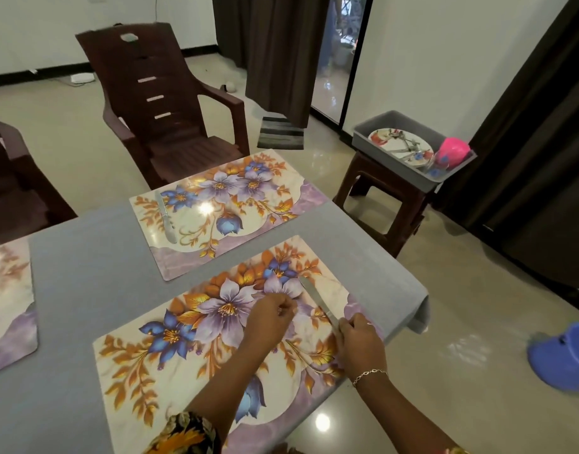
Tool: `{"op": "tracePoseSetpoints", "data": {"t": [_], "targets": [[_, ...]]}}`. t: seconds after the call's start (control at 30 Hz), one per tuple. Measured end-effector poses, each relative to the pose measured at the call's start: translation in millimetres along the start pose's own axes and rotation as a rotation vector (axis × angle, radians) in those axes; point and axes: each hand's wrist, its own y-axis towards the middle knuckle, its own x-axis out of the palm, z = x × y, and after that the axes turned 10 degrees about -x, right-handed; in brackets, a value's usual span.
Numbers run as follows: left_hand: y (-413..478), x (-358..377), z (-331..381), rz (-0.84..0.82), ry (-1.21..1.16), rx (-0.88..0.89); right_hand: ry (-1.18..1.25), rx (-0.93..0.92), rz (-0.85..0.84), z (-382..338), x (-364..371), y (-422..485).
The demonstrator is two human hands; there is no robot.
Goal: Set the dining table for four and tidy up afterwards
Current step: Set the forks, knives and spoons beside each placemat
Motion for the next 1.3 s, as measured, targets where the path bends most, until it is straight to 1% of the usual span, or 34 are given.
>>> {"op": "tracePoseSetpoints", "data": {"t": [0.1,0.23,0.33,0.43,0.47,0.53,0.67,0.73,0.8,0.87,0.93,1.0,1.13,1.3], "targets": [[-3,11,5,0.01,0.091,0.031,-0.009,-0.036,-0.023,5,3,2],[-5,22,7,0.005,0.155,0.023,-0.009,-0.111,-0.056,12,0,5],[-5,28,11,0.008,0.147,0.006,-0.028,-0.186,-0.031,16,-2,8],[-4,35,13,0.031,0.164,0.017,0.024,-0.225,-0.018,24,2,8],[-4,38,15,0.044,0.176,0.023,0.069,-0.232,-0.018,27,2,7],[-3,44,20,0.069,0.178,0.015,0.149,-0.18,-0.011,35,-1,8],[0,60,38,0.171,0.129,-0.035,0.18,-0.178,0.075,63,-12,8],[0,69,43,0.219,0.188,-0.071,0.201,-0.187,0.087,80,-18,7],[1,79,43,0.198,0.351,-0.105,0.209,-0.213,0.072,96,-23,7],[1,88,42,0.118,0.545,-0.142,0.216,-0.246,0.069,110,-25,9],[1,94,41,0.043,0.638,-0.177,0.211,-0.285,0.063,120,-25,11],[1,96,41,0.008,0.663,-0.187,0.213,-0.337,0.075,126,-24,14],[1,93,43,-0.011,0.65,-0.18,0.215,-0.36,0.098,138,-25,18],[-2,95,50,0.023,0.631,-0.196,0.197,-0.404,0.144,154,-27,20]]}}
